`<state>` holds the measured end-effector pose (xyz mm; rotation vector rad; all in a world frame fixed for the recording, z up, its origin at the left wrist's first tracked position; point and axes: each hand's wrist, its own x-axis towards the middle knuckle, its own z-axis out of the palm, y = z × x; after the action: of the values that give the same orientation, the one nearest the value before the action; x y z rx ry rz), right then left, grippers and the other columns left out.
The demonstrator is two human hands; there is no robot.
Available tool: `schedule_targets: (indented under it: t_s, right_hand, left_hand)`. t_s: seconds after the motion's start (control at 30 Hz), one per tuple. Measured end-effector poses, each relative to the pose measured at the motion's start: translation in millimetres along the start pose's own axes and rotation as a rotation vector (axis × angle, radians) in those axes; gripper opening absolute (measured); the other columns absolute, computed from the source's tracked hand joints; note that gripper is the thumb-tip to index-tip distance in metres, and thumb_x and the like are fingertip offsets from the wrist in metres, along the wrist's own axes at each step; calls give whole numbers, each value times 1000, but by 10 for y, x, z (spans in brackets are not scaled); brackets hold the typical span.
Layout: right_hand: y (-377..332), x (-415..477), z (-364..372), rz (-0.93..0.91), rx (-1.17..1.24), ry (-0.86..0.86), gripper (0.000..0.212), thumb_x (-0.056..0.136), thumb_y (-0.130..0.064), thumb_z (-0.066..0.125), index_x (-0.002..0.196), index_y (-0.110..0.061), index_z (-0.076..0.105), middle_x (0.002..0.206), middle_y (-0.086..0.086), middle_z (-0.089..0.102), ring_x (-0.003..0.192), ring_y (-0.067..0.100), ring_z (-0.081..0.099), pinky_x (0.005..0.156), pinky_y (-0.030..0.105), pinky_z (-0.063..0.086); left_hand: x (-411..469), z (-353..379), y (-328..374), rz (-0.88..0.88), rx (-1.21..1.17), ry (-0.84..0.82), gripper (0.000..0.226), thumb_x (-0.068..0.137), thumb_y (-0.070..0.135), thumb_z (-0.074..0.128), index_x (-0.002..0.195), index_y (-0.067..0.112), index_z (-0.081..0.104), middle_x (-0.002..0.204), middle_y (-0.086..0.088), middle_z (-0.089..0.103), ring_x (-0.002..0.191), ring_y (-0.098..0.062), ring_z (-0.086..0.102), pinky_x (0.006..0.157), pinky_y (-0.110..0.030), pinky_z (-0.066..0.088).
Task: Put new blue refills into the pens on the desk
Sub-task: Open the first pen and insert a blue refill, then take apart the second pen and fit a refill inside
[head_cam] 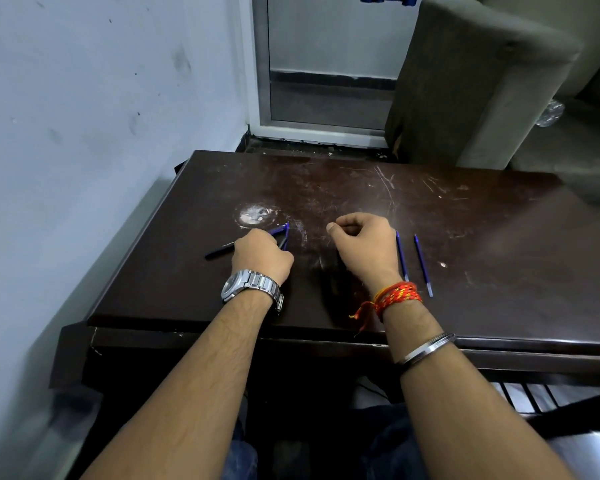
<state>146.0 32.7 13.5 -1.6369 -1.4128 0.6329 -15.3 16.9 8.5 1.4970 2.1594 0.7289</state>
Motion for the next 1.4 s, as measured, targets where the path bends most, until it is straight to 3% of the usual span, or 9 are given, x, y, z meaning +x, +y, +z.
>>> schedule_targets:
  t_s: [0.17,0.47,0.73,0.87,0.97,1.1,1.23,1.3,1.4]
  right_hand:
    - [-11,-3,-22,-14,-2,-18,19,88,-31,72,101,-18,74,81,-14,67,78,-2,63,71,15,51]
    - [-50,-29,-30,1,-19,-22,20,87,-31,72,102,-18,74,78,-16,65,76,-3,62,66,10,46]
    - [-75,-65,-28,-14,-58,-38,22,87,-30,73,105,-16,74,76,-19,62,74,-6,58,60,4,40]
    - [-85,-76,-34,-23,-77,-42,24,87,-30,73,105,-15,74,76,-18,61,75,-4,59,70,12,50]
    - [-94,-78,-51,-18,-83,-42,24,87,-30,73,106,-15,74,79,-14,65,76,-2,61,67,11,48]
    - [-105,-56,-162,10,-168,48,13,86,-18,68,93,-10,74,74,-5,63,75,13,65,71,26,57]
    - [-1,2,-348,176,-349,152,7,80,-4,62,85,-1,66,76,12,58,77,37,63,67,30,44]
    - [53,12,-413,237,-390,154,8,78,0,63,75,-4,56,75,13,55,80,41,64,66,31,42]
    - [92,9,-461,288,-422,140,13,82,-4,65,79,-9,54,88,18,60,84,42,62,68,33,42]
  left_hand:
    - [54,-56,-55,-35,21,73,30,79,21,72,59,10,51,60,-1,50,54,-14,50,39,-22,25]
    - [6,-20,-22,2,10,32,49,74,17,76,45,14,36,47,1,40,45,-16,42,40,-23,25]
    - [18,-13,-19,-22,15,55,25,73,22,77,66,5,61,62,-4,58,53,-15,53,41,-23,31]
    - [11,-17,-6,-32,22,68,24,71,22,78,67,5,61,65,-4,60,53,-14,52,40,-22,30]
    - [7,-25,-15,-33,27,67,23,70,22,77,69,4,63,69,-6,64,54,-13,52,41,-21,31]
    - [-14,-48,3,-16,7,92,34,73,31,76,59,8,55,61,-5,61,54,-13,52,41,-21,31]
    - [-59,-81,35,21,-89,163,36,78,34,65,56,7,58,53,-4,60,53,-18,58,41,-22,36]
    - [-77,-82,63,38,-139,158,35,79,34,60,59,5,63,50,-5,61,54,-20,61,45,-23,44]
    - [-98,-66,94,36,-234,128,35,79,34,58,55,8,58,48,-3,59,51,-22,61,46,-24,47]
